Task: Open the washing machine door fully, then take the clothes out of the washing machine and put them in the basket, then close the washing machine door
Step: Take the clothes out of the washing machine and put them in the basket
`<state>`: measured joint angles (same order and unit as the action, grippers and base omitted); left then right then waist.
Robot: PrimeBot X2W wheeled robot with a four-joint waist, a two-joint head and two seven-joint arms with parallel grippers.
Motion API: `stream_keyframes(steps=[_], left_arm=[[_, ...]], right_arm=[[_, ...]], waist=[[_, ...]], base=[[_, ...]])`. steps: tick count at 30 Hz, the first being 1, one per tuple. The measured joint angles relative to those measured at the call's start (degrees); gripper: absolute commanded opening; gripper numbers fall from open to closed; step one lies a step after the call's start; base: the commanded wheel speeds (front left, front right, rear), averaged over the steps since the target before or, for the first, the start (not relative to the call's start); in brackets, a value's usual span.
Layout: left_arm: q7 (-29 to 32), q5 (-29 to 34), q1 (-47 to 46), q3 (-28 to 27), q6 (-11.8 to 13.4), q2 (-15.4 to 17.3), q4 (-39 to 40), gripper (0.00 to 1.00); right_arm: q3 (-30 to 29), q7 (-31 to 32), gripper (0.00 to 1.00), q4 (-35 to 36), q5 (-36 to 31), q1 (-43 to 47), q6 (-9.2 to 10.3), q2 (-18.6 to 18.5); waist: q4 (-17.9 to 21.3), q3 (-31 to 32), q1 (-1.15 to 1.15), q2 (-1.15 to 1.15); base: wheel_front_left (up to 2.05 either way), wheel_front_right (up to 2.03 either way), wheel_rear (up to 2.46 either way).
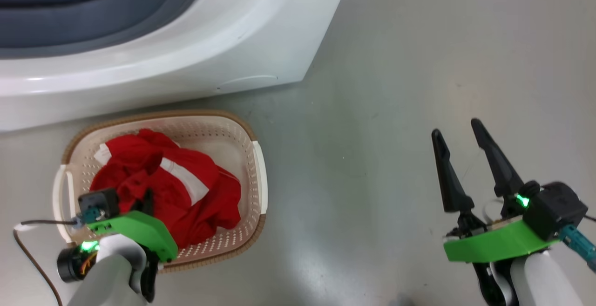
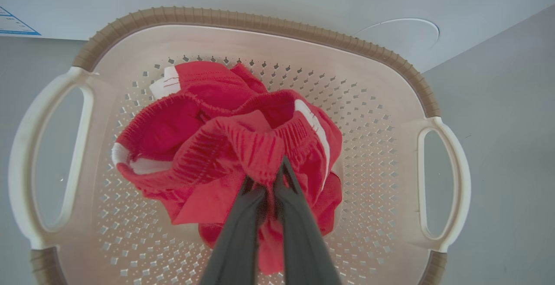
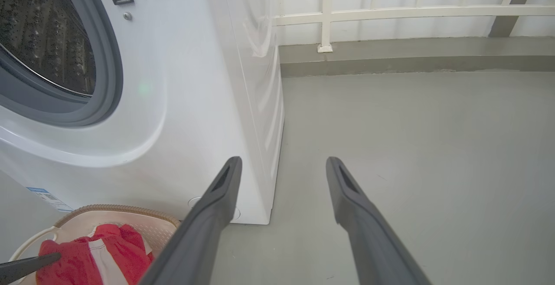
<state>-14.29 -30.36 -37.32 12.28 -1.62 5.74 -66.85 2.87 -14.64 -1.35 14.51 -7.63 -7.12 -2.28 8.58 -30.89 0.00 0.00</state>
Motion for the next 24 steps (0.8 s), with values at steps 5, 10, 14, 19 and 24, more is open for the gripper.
stream_keyframes(steps=[5,10,14,19,24], left_arm=[[0.00,0.65,-1.46,-0.76,0.02,0.18,-0.21,0.00],[0.00,1.08,-1.57,-1.37,0.08,0.25,-0.66,0.00],[0.00,1.08,-1.59,-2.18,0.08,0.23,-1.41,0.38],[-0.01,1.11,-1.60,-2.60,0.07,0.02,-1.94,1.00],[-0.01,2.29,-1.53,-3.18,0.02,-0.01,2.46,1.00]], right_arm=[[0.18,0.00,1.00,-0.09,0.02,-2.20,0.00,0.00],[0.79,0.00,1.00,-0.43,0.12,-2.35,0.00,-0.01],[1.09,0.00,1.00,-0.80,0.18,-2.50,0.00,-0.01],[1.03,0.00,1.00,-1.32,0.18,-2.53,0.00,-0.01],[0.42,0.00,1.00,-1.62,0.19,-2.50,0.00,-0.02]], waist=[[0.29,-1.85,0.00,0.00],[0.73,-2.44,0.00,0.00],[0.82,-2.21,0.00,0.00],[0.70,-1.36,0.00,0.00],[0.22,0.02,0.00,0.00]], base=[[0.00,0.00,0.00],[0.00,0.00,0.00],[0.00,0.00,0.00],[0.00,0.00,0.00],[0.00,0.00,0.00]])
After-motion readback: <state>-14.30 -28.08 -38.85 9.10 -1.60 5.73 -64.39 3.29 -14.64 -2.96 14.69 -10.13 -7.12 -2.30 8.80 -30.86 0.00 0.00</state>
